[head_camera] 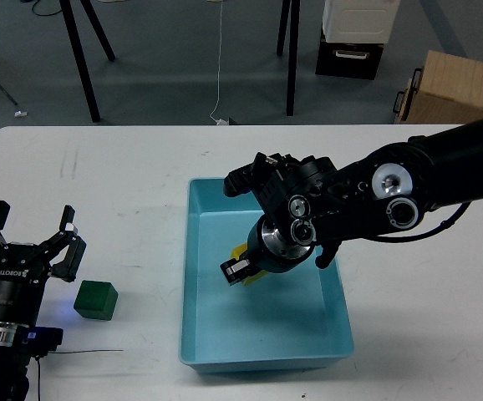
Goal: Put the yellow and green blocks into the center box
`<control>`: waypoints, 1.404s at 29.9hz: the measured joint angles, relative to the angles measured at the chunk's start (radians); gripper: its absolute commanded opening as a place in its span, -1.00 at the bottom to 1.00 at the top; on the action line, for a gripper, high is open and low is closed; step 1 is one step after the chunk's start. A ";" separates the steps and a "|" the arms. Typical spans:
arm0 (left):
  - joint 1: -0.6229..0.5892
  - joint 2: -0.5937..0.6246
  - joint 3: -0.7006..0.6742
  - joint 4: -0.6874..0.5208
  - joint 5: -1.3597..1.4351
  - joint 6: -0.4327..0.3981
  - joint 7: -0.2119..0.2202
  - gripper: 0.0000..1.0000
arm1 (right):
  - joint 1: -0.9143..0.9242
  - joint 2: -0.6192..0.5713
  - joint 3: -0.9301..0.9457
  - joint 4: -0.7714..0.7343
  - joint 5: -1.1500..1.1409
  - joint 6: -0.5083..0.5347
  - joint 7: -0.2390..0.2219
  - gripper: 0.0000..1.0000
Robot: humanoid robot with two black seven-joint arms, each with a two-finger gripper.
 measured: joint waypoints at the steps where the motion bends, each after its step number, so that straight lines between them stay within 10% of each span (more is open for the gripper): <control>1: 0.001 0.000 0.000 0.000 0.000 0.000 0.000 1.00 | -0.006 0.001 -0.010 -0.005 -0.002 -0.002 0.000 0.42; 3: 0.003 0.000 0.001 0.000 0.000 0.000 0.000 1.00 | -0.014 0.002 -0.025 -0.010 -0.002 -0.006 0.000 0.97; 13: -0.017 0.001 0.004 0.015 0.011 0.000 0.004 1.00 | -0.009 -0.019 0.000 -0.043 0.085 0.002 0.001 0.98; 20: -0.042 0.001 0.004 0.028 0.052 0.000 0.006 1.00 | -0.067 -0.302 0.243 -0.169 0.315 0.022 0.005 0.98; 30: -0.080 0.001 0.042 0.056 0.051 0.000 0.003 1.00 | -0.626 -0.563 1.126 -0.310 0.424 0.023 0.004 0.99; 42: -0.086 0.007 0.045 0.057 0.051 0.000 0.000 1.00 | -1.372 -0.516 2.166 -0.200 0.536 0.025 0.008 0.99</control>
